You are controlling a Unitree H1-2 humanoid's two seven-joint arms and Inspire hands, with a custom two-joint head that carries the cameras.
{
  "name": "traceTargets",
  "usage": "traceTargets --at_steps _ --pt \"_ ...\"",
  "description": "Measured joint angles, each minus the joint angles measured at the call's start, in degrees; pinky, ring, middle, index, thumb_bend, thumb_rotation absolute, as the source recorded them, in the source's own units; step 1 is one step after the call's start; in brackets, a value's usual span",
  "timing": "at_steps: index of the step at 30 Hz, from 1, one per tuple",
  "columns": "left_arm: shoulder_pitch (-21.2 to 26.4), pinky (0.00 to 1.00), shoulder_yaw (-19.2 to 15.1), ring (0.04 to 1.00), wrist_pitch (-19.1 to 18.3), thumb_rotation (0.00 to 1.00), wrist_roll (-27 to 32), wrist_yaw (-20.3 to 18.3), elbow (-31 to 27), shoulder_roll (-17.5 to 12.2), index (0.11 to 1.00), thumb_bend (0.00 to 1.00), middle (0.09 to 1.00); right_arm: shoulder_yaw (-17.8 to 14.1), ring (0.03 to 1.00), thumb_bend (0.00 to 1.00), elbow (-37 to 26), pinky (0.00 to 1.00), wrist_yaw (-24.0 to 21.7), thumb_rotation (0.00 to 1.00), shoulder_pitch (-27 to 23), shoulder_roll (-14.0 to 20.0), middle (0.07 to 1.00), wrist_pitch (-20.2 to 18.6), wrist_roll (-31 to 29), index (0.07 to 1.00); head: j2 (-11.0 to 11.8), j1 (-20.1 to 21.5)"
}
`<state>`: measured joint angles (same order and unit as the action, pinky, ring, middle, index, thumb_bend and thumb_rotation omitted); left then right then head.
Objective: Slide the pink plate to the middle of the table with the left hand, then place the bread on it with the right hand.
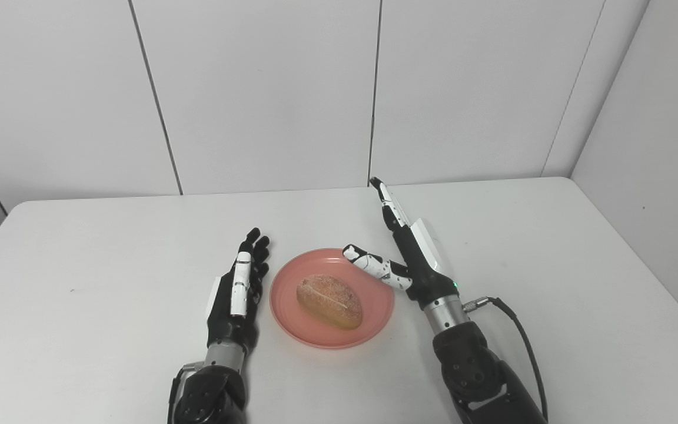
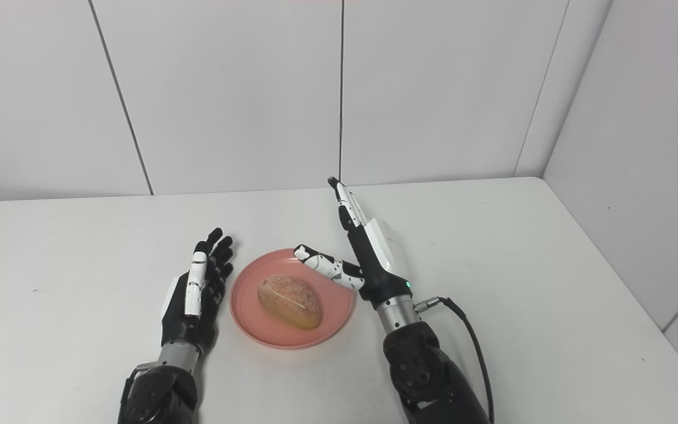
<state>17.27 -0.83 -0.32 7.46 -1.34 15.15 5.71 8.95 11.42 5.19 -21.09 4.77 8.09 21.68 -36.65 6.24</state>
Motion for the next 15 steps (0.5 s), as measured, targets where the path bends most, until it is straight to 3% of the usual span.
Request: traceTargets --at_steps 3,7,11,15 --pt "0.04 1.00 0.02 0.999 1.30 1.00 -0.01 -0.23 0.72 -0.77 0.958 0.42 0.971 -3.10 1.000 0.70 -0.35 1.00 -2.98 1.00 0.86 -1.41 1.000 -3.84 -7.41 1.000 0.00 -0.26" --pt "0.38 1.00 0.28 1.000 1.85 1.00 -0.03 -0.92 1.41 -1.39 0.974 0.43 0.986 -7.14 1.000 0.72 0.13 1.00 -3.50 1.00 1.50 -3.58 1.000 -5.01 -15.24 1.000 -0.26 -0.27" --pt "0.55 1.00 0.20 1.000 2.21 1.00 0.10 -1.14 1.81 -1.40 0.992 0.42 0.996 -7.99 1.000 0.72 0.45 1.00 -4.42 1.00 1.84 -4.19 1.000 -6.10 -18.59 1.000 -0.26 -0.26" --pt "1.42 1.00 0.67 1.000 3.69 1.00 -0.03 -1.77 3.29 -1.73 1.000 0.43 1.000 -9.04 1.000 0.71 0.47 1.00 -4.76 1.00 1.92 -4.88 1.000 -9.64 -21.65 1.000 -0.35 -0.44"
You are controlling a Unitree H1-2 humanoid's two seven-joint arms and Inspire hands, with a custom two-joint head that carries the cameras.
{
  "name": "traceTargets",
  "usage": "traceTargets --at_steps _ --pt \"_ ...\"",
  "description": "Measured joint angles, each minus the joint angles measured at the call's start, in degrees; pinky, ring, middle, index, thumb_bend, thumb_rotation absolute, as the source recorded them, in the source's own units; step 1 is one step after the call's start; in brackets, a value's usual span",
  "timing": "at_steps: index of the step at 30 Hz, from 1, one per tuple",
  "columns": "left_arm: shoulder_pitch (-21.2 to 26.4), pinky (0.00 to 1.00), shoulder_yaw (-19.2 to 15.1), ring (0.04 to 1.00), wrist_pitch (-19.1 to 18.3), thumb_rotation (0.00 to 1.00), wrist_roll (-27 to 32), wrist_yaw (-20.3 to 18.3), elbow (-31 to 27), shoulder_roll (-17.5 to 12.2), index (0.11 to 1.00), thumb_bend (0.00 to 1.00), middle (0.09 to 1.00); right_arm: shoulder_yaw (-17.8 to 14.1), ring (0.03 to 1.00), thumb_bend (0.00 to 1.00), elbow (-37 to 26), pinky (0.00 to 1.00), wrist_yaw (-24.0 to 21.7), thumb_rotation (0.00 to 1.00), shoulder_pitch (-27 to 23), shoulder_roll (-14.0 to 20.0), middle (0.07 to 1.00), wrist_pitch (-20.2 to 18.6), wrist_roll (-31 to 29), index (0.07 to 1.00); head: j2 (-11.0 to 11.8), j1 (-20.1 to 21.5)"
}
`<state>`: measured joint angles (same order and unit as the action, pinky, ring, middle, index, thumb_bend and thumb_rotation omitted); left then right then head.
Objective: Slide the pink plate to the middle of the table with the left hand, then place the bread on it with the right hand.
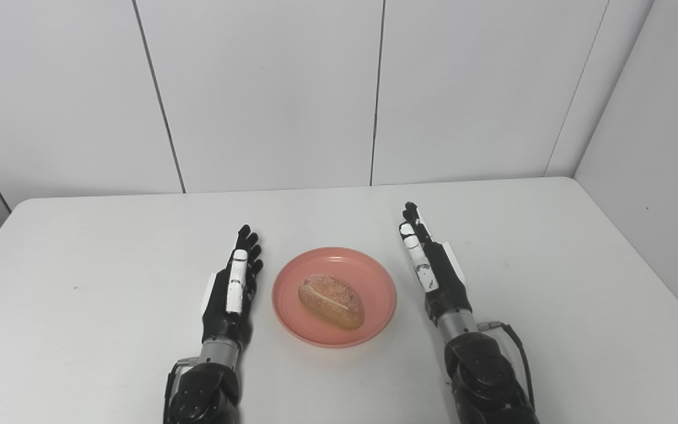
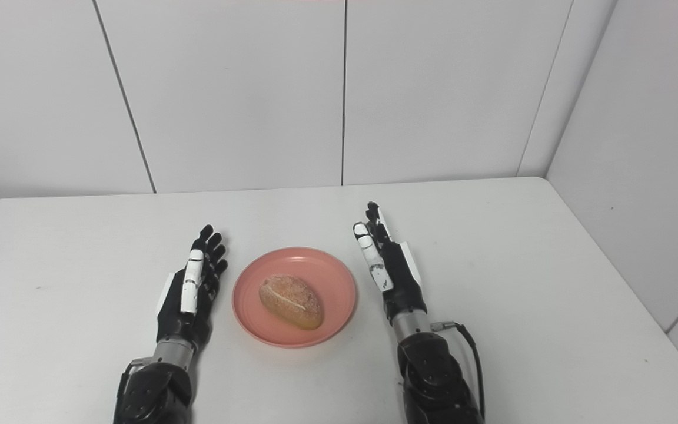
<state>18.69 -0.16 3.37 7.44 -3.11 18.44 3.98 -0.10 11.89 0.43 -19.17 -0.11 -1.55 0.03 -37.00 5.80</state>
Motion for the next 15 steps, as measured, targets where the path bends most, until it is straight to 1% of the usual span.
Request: traceTargets --at_steps 4,6,11,15 --pt "0.20 1.00 0.64 1.000 0.12 1.00 -0.19 -0.29 0.21 -0.65 1.000 0.43 1.000 -0.39 1.000 0.64 -0.05 1.00 -0.74 1.00 0.33 -0.46 1.000 -2.24 -2.21 1.000 -0.26 -0.26" --pt "0.20 1.00 0.94 1.000 0.37 1.00 -0.70 -0.28 0.21 -0.73 1.000 0.43 1.000 -0.36 1.000 0.63 -0.16 1.00 -1.00 1.00 0.71 -0.46 1.000 -2.81 -2.61 1.000 -0.35 -0.35" --pt "0.19 1.00 0.98 1.000 0.52 1.00 -1.23 -0.22 0.22 -0.72 1.000 0.44 1.000 -0.13 1.000 0.67 -0.44 1.00 -1.01 1.00 1.05 -0.60 1.000 -3.44 -2.88 1.000 -0.53 -0.18" --pt "0.24 1.00 1.06 1.000 1.49 1.00 -2.48 0.53 0.46 -0.80 1.000 0.44 1.000 -0.49 1.000 0.67 -1.81 1.00 -0.75 1.00 1.06 -1.22 1.000 -5.92 -3.94 1.000 -0.53 0.00"
